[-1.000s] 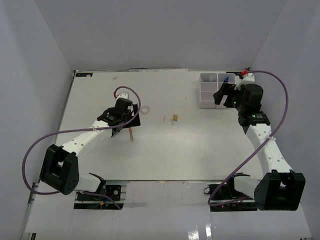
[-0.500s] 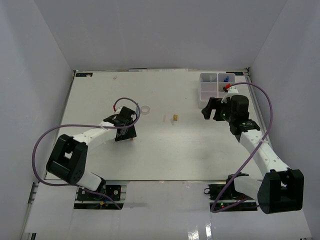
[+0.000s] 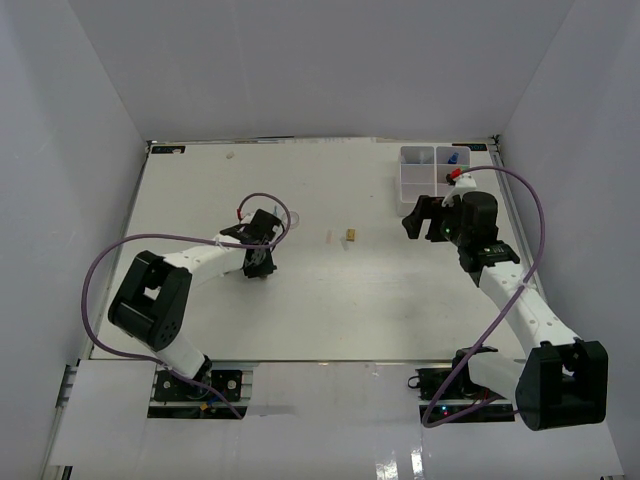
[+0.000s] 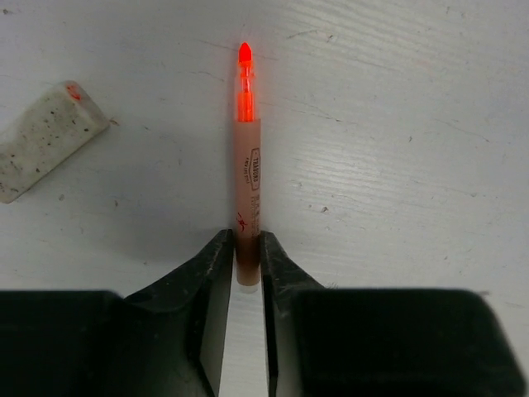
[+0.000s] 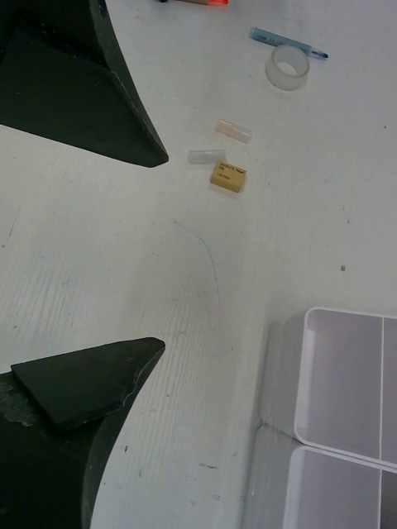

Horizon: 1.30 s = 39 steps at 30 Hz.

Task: Sort the stationery into containers
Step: Pick up the pen from the center of the board, then pick up the pen cap from the center of the board.

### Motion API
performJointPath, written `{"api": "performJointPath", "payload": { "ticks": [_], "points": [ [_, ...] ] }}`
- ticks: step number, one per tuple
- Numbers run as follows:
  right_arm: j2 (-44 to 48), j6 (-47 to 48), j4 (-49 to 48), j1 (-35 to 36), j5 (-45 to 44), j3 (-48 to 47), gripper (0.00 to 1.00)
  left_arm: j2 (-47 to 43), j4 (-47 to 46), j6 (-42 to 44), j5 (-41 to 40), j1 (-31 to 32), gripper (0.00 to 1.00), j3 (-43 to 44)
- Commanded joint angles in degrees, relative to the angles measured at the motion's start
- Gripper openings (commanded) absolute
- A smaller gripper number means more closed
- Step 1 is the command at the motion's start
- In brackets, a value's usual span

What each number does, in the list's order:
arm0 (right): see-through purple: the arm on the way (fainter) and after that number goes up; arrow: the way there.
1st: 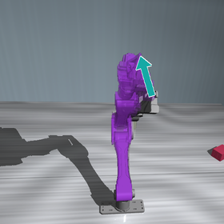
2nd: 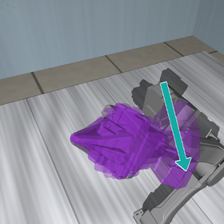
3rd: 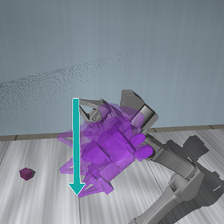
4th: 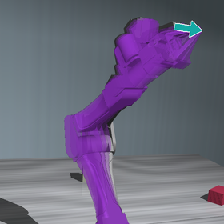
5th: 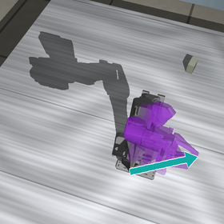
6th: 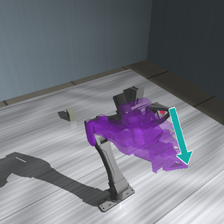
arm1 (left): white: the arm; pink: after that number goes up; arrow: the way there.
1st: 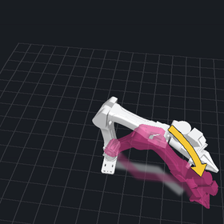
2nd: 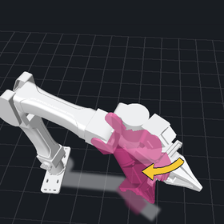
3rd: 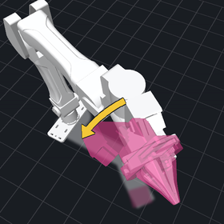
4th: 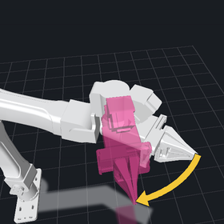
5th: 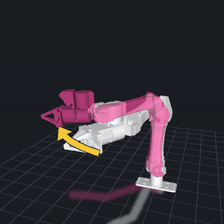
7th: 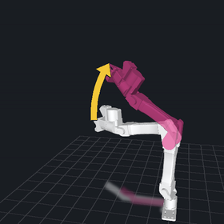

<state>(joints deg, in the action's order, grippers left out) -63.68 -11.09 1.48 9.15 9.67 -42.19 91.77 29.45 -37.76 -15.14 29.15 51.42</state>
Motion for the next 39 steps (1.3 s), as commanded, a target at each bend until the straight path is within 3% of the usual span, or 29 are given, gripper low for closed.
{"api": "performJointPath", "payload": {
  "ticks": [1,5,8,12,18,24,30,39],
  "points": [
    [1.3,0.6,-2.7,0.5,1.3,0.4,0.90,-0.6,0.1,-1.0,1.6,1.0,0.26,-0.6],
    [1.5,2.0,-3.6,1.8,2.6,0.6,0.91,-2.7,0.1,-0.5,2.7,2.1,0.08,-0.4],
    [1.4,3.3,-3.7,3.8,4.6,0.1,0.91,-5.5,0.1,0.9,3.8,2.7,0.00,0.5],
    [1.7,2.4,-4.4,7.1,10.1,-0.3,0.93,-13.8,-3.4,6.2,6.3,4.0,0.00,1.8],
    [2.5,-2.9,-10.4,13.9,17.3,0.1,0.96,-28.7,-20.2,22.9,23.7,4.6,0.00,-3.9],
    [2.0,-9.1,-18.3,21.2,19.5,-2.1,1.00,-35.1,-32.3,32.2,35.9,4.8,0.00,-7.8],
    [0.1,-11.1,-25.7,26.3,19.7,-5.4,0.86,-35.5,-36.4,35.3,43.7,4.8,0.00,-7.6],
    [-3.8,-10.6,-28.9,30.2,19.6,-8.6,0.66,-35.8,-38.1,35.7,47.7,4.8,0.00,-9.0]
  ]
}}
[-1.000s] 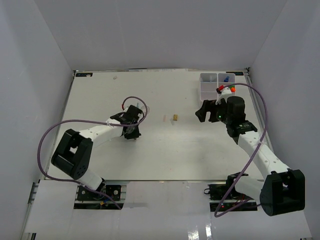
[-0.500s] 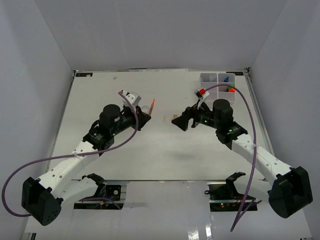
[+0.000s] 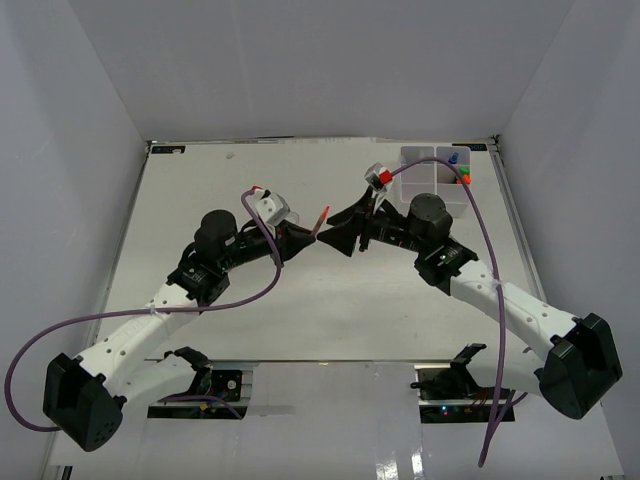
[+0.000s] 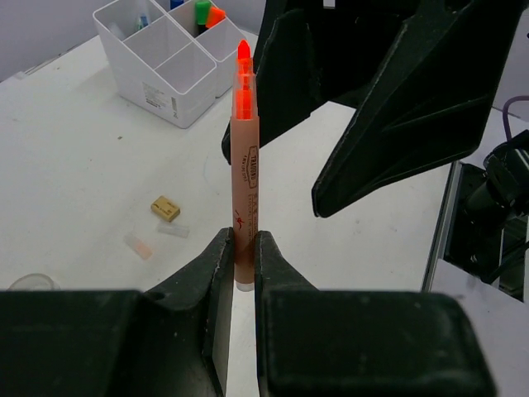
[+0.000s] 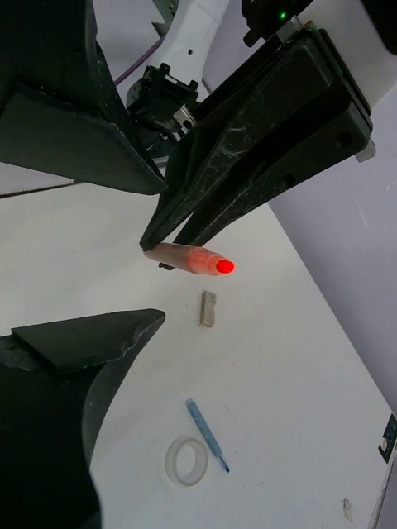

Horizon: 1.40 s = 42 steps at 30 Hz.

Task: Sort the stationery into containers
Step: Pick up the pen cap from the center of the board.

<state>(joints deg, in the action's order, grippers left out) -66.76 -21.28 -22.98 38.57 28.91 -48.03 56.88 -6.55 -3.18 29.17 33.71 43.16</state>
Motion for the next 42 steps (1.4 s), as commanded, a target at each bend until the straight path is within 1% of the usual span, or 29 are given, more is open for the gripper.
{"api": "performJointPath", "payload": {
  "ticks": [1,6,8,11,14,15,17,18,19,20,21,22,23,25,26,28,30,34,42],
  "points": [
    [-1.1,-0.3,-4.6,1.0,0.4,-3.4,0.63,-1.0,-2.2,1.2,3.6,0.2,0.00,-0.9],
    [-2.3,-0.4,-4.8,1.7,-0.1,-4.7,0.52,-0.4,-2.4,1.5,4.6,0.2,0.00,-1.0],
    [-2.6,-0.3,-5.1,1.7,-0.5,-4.6,0.51,-0.3,-2.6,1.5,5.2,0.2,0.00,-1.0],
    [-3.0,-0.4,-5.3,2.0,-0.8,-4.5,0.46,-0.4,-2.6,1.6,5.3,0.2,0.00,-1.1],
    [-3.1,-0.5,-6.0,2.2,-1.1,-3.9,0.37,-0.2,-2.9,1.6,5.5,0.2,0.00,-1.1],
    [-3.1,-0.5,-6.2,2.3,-1.2,-3.7,0.31,-0.2,-2.9,1.5,5.5,0.2,0.00,-1.1],
    [-3.0,-0.5,-6.3,2.3,-1.2,-3.6,0.24,-0.1,-2.9,1.2,5.7,0.2,0.00,-1.1],
    [-2.9,-0.6,-6.2,2.3,-1.2,-3.5,0.17,-0.2,-2.9,1.2,5.7,0.2,0.00,-1.1],
    [-2.8,-0.5,-6.2,2.2,-1.2,-3.4,0.15,-0.2,-3.1,0.9,5.6,0.2,0.00,-1.1],
    [-2.7,-0.6,-6.3,2.3,-1.2,-3.2,0.13,-0.2,-3.2,0.8,5.6,0.2,0.04,-1.1],
    [-2.6,-0.8,-6.4,2.3,-1.1,-3.0,0.08,-0.1,-3.3,0.6,5.8,0.2,0.11,-1.1],
    [-2.5,-1.0,-6.6,2.3,-1.0,-2.9,0.08,0.0,-3.3,0.6,5.9,0.2,0.17,-1.0],
    [-2.5,-1.1,-7.0,2.2,-0.8,-2.7,0.08,0.5,-3.3,0.5,6.2,0.2,0.28,-0.9],
    [-2.5,-1.7,-7.3,2.3,-0.1,-2.5,0.08,1.0,-2.9,0.4,7.0,0.2,0.40,-0.3],
    [-2.6,-1.9,-7.6,2.3,-0.1,-2.4,0.08,1.6,-2.8,0.1,7.2,0.2,0.52,0.0],
    [-2.7,-2.9,-8.4,2.4,0.7,-2.0,0.08,2.3,-2.7,0.0,8.4,0.2,0.57,0.7],
    [-3.0,-3.5,-9.3,2.4,1.5,-1.9,0.08,3.2,-2.7,-0.2,8.7,0.2,0.60,1.2],
    [-3.8,-3.9,-9.4,2.9,2.3,-2.2,0.08,4.3,-2.8,-0.3,9.8,0.2,0.59,2.7],
    [-4.6,-4.0,-9.4,3.5,3.0,-2.2,0.08,5.6,-3.5,-0.6,10.6,0.2,0.48,4.0]
  ]
}}
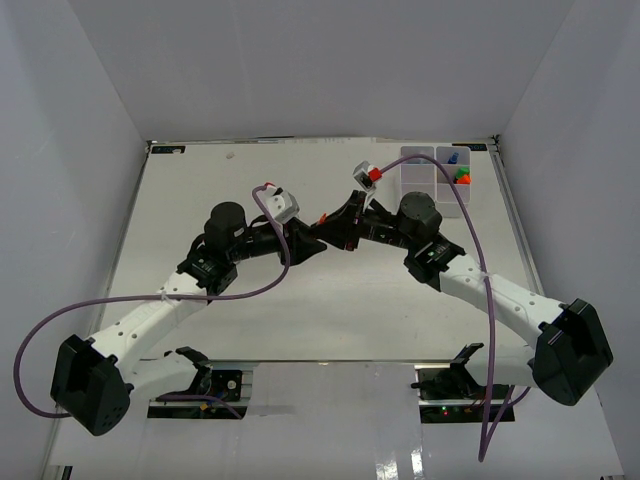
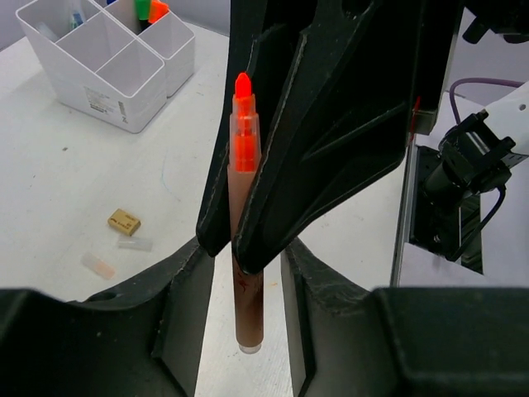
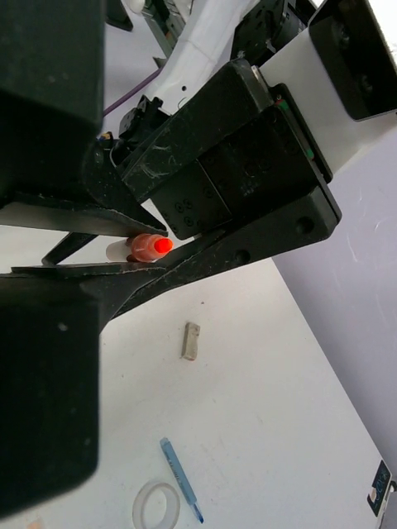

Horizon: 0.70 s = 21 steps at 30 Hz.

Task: Sort the stationery into containers
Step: Pick up the pen cap from the center of the board.

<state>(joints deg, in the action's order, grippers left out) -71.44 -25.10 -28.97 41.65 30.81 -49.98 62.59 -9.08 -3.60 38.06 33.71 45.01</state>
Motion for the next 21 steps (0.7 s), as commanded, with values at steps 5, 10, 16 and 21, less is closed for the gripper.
{"api": "performJointPath", "payload": {
  "ticks": [5,10,16,21],
  "points": [
    [0.4,0.0,-3.5,0.5,0.9,-0.1,0.08,0.3,-1.0,-0.7,2.1,0.2,0.37,2.2],
    [0.8,-0.1,-3.6,0.5,0.7,0.1,0.08,0.3,-1.3,-1.4,2.3,0.2,0.26,1.6],
    [1.1,-0.2,-3.7,0.5,0.9,0.4,0.08,0.1,-1.6,-1.5,2.0,0.2,0.03,1.6],
    [2.1,0.9,-2.0,0.5,-1.0,1.5,0.34,0.0,-2.0,-2.5,-0.1,0.2,0.00,0.9]
  ]
}}
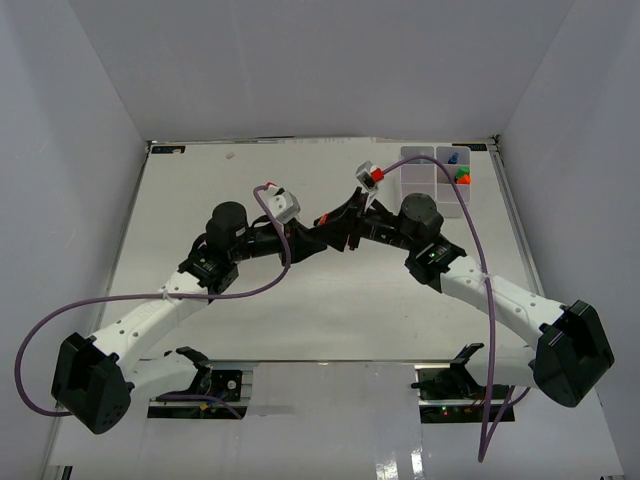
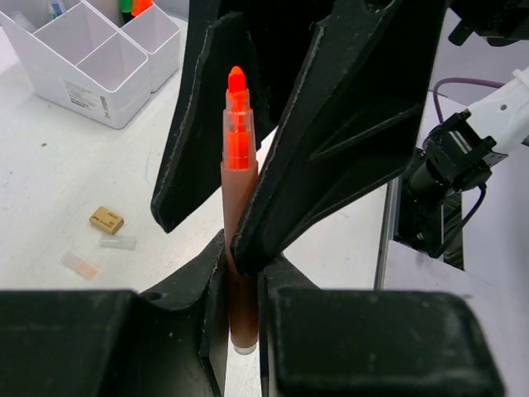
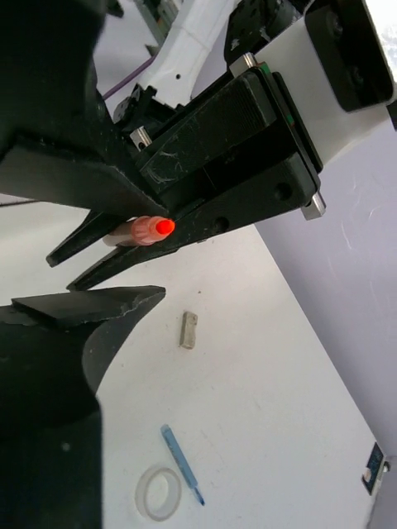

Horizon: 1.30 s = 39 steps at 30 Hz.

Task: Sort the stationery into containers
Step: Pick up the pen cap from the center of the board.

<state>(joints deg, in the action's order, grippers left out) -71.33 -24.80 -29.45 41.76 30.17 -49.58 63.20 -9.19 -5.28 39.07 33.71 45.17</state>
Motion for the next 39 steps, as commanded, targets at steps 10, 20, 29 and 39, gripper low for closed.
{"api": "performJointPath", "payload": {
  "ticks": [10,20,29,39],
  "points": [
    [5.6,6.2,11.0,-0.8,-14.4,-0.3,0.91,2.9,5.2,-2.6,-18.0,-1.7,0.00,2.3],
    [-4.8,9.9,27.7,-1.5,-28.4,-11.2,0.90,5.1,13.2,-6.1,-35.6,-7.4,0.00,4.6],
    [-26.3,3.6,45.1,-1.3,-38.7,-29.5,0.89,3.2,14.9,-6.7,-38.9,-14.8,0.00,4.6],
    [-42.7,-1.2,53.7,-1.1,-43.0,-42.0,0.70,0.4,15.0,-6.0,-40.7,-15.6,0.00,3.7]
  ]
}}
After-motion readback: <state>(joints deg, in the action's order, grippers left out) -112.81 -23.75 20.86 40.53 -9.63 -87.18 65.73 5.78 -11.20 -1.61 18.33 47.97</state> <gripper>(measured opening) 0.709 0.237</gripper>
